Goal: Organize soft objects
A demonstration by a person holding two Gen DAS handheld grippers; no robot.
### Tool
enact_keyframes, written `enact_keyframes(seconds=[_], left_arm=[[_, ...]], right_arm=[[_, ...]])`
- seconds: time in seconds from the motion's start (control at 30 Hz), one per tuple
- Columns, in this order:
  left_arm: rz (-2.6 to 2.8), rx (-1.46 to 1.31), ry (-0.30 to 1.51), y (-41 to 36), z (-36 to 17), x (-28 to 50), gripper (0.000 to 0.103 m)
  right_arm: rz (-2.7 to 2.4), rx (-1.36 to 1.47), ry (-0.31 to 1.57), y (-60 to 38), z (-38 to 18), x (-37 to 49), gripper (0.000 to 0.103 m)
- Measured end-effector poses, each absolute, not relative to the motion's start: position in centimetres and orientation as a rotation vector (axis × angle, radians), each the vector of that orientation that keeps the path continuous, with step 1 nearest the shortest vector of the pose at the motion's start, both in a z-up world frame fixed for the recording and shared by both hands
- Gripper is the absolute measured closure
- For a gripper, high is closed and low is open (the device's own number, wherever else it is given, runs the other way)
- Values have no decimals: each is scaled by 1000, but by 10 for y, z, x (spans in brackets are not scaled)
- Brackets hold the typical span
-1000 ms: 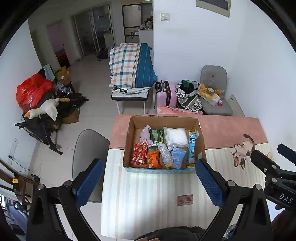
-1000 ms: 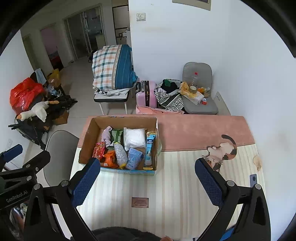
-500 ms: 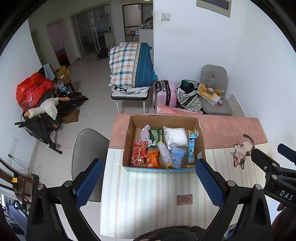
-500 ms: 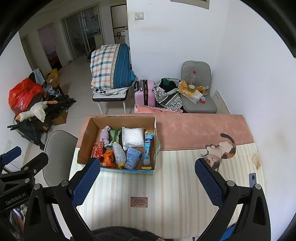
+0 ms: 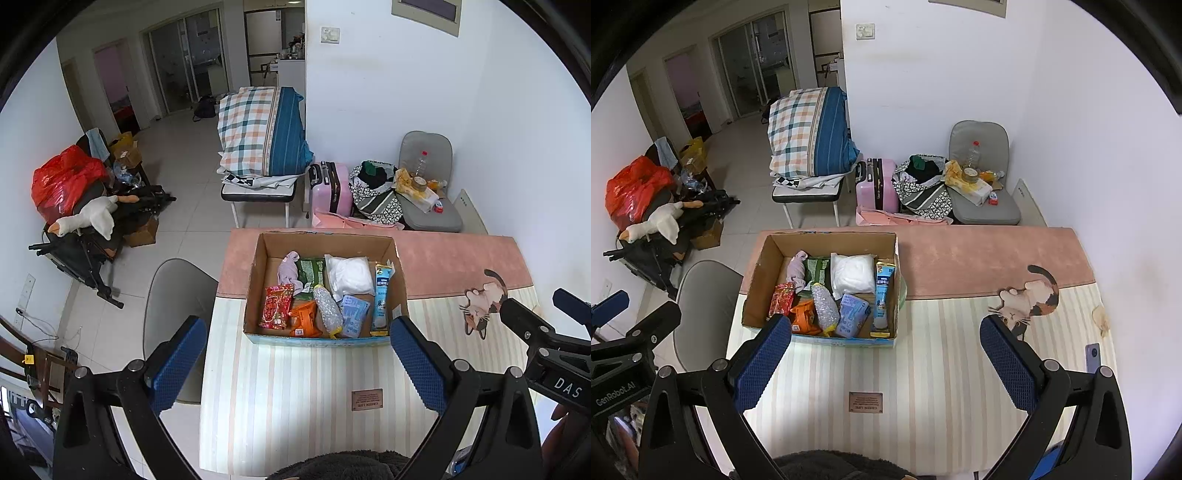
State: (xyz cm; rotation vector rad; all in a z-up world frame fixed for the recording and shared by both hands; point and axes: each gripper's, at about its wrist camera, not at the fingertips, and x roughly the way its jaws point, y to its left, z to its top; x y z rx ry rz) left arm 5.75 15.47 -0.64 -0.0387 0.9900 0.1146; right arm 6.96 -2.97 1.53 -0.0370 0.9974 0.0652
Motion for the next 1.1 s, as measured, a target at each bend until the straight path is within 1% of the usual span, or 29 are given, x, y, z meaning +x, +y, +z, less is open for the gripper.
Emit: enact_keyframes(seconds=[0.53,1.1], left_arm=[[119,-38,988,155,-6,57,1],[126,-34,979,158,5,61,1]], right_arm=[[60,-43,996,-32,18,71,0],[56,-42,1001,-33,19,70,0]])
